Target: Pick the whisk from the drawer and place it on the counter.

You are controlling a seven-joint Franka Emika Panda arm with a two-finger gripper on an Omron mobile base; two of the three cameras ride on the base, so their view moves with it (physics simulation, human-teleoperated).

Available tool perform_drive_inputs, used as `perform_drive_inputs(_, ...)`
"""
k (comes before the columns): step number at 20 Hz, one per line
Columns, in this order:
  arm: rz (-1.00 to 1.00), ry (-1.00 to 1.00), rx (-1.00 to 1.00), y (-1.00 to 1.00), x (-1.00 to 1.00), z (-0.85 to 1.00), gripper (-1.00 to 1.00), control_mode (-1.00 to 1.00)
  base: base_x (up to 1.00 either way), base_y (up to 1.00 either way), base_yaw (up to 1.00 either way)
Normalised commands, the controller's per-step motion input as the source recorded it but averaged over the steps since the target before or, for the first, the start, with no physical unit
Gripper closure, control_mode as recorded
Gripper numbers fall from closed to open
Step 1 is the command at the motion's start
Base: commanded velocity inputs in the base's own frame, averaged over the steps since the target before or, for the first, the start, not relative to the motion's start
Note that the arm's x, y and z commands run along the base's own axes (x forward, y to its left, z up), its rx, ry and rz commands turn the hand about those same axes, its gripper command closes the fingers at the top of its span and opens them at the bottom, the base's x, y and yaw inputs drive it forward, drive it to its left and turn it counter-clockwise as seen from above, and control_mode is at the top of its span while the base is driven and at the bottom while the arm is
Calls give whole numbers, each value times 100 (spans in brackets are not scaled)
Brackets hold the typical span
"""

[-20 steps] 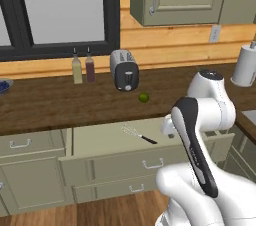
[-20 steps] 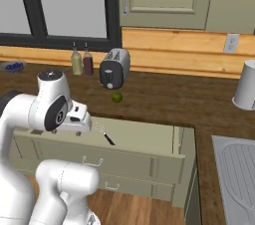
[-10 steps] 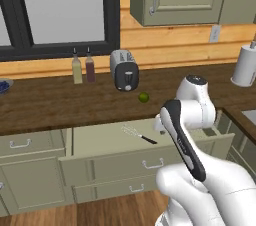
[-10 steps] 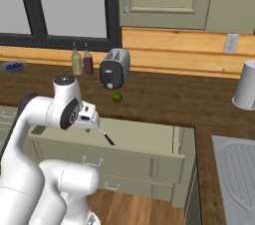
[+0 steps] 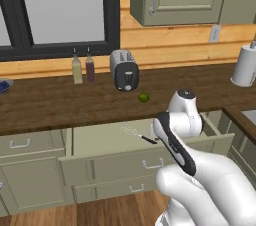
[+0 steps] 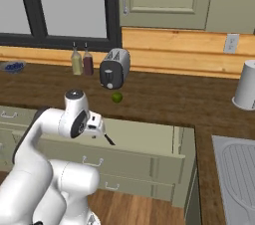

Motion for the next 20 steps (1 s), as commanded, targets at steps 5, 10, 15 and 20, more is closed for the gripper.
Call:
perform_drive_inputs(5, 0, 0, 0, 0, 48, -27, -100, -100, 0, 0, 0)
perform_drive_inputs(10, 0, 0, 0, 0, 48, -34, -100, -100, 0, 0, 0)
perform_drive_inputs(15, 0, 0, 0, 0, 24, -54, -100, -100, 0, 0, 0)
perform_drive_inputs(20, 0, 0, 0, 0, 26, -46, -100, -100, 0, 0, 0)
